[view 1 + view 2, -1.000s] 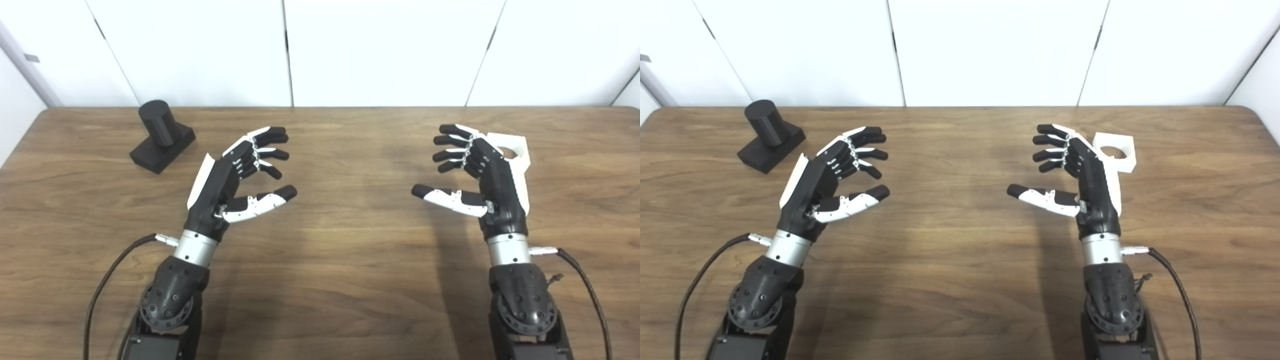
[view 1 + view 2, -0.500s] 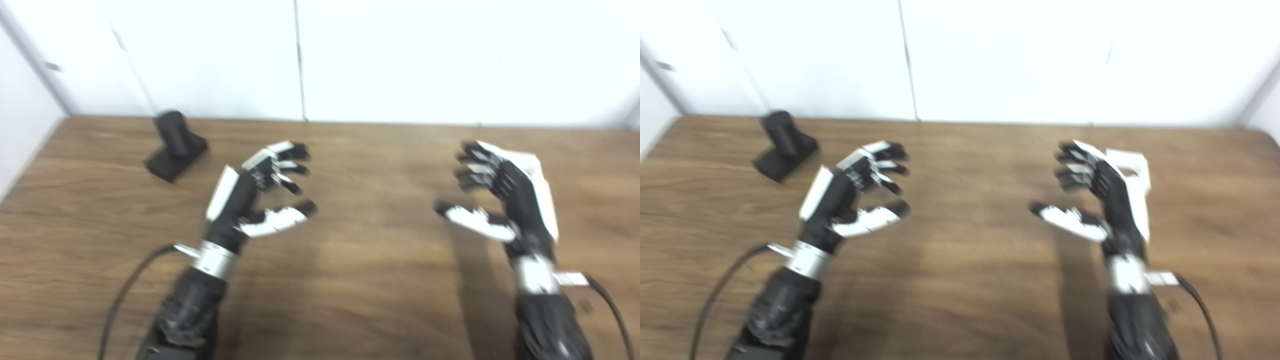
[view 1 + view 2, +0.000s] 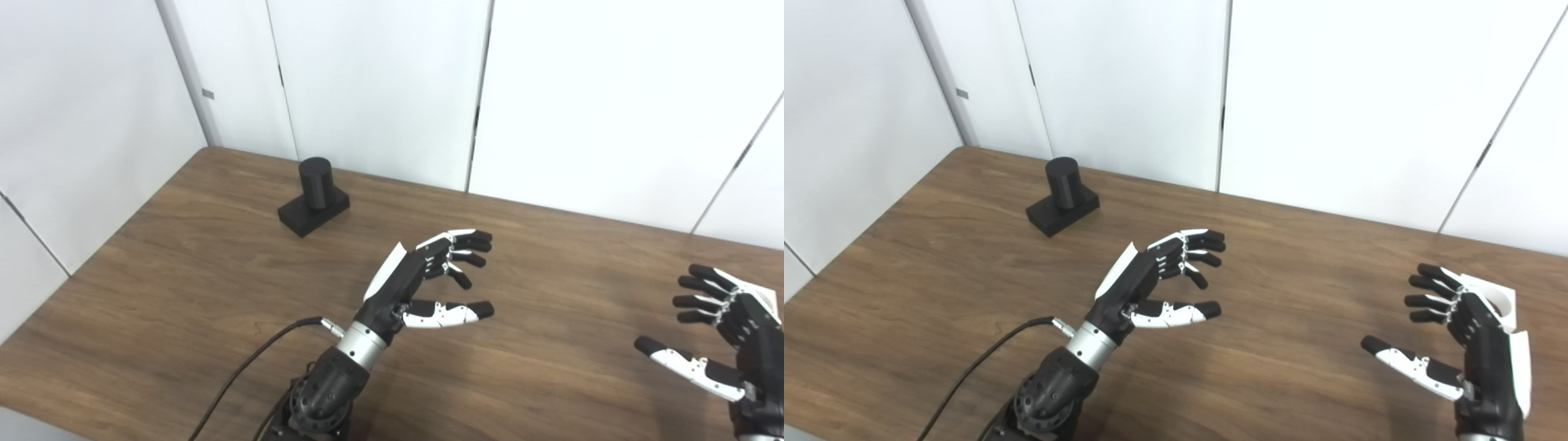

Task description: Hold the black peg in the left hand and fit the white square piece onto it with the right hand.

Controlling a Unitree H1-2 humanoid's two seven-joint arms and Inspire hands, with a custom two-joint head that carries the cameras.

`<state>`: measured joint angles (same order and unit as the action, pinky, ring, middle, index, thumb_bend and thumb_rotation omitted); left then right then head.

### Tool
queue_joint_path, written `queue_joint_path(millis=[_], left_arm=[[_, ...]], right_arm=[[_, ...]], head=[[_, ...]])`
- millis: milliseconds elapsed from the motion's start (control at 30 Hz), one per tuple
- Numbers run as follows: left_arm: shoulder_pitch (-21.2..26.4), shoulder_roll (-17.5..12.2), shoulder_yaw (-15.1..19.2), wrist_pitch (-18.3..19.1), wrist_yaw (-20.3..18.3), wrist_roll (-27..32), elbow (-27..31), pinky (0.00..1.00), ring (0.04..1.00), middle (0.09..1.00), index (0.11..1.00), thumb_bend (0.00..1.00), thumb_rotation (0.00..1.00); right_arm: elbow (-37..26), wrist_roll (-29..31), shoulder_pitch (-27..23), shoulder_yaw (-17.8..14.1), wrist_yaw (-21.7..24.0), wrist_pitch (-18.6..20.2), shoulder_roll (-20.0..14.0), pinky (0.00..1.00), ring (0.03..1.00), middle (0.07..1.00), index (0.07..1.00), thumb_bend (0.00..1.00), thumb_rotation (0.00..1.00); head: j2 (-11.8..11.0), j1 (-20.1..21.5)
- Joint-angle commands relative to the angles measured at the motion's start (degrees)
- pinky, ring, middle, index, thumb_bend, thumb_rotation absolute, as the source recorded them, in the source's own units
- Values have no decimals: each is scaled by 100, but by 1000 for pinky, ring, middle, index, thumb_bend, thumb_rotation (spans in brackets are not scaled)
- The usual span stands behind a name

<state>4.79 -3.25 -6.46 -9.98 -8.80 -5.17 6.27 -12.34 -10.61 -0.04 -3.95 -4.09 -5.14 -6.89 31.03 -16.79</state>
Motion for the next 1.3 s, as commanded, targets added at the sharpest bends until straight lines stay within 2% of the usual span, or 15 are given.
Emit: queue_joint_path(millis=[0,133,300,433,733,1033,1133,1267], left_arm=[[139,23,14,-161,72,39,94,561,729,781,786,787,160],[147,28,35,-164,92,28,96,569,734,781,787,790,167],[174,13,30,-144,149,-130,114,541,686,749,755,777,181],[253,18,105,46,290,-312,233,509,665,734,719,789,165],[594,-251,296,281,333,-589,201,506,642,726,693,718,131],[799,-481,408,756,397,-756,369,530,681,756,711,748,74],[903,-604,454,759,484,-1027,334,526,670,751,711,748,120],[1019,-779,453,613,592,-1342,205,497,641,735,715,735,112]], right_arm=[[-233,-31,-150,-63,-71,-137,-26,513,615,706,726,581,0],[-251,13,-159,-65,-49,-106,-14,505,601,701,727,580,0],[-316,6,-160,-61,-25,-32,-18,500,592,693,720,580,0],[-376,-31,-185,-73,-24,24,-38,492,585,686,715,584,0],[-426,-85,-203,-89,-23,30,-63,488,590,688,710,590,0],[-433,-70,-172,-105,-23,24,-63,499,596,691,713,589,0],[-396,-52,-174,-122,-18,-16,-90,497,594,691,713,587,0],[-428,-46,-174,-131,3,42,-94,500,595,693,717,580,0]], head=[[7,-4],[12,19],[4,19],[-9,6],[-27,0],[-46,-25],[-61,-51],[-49,-59]])
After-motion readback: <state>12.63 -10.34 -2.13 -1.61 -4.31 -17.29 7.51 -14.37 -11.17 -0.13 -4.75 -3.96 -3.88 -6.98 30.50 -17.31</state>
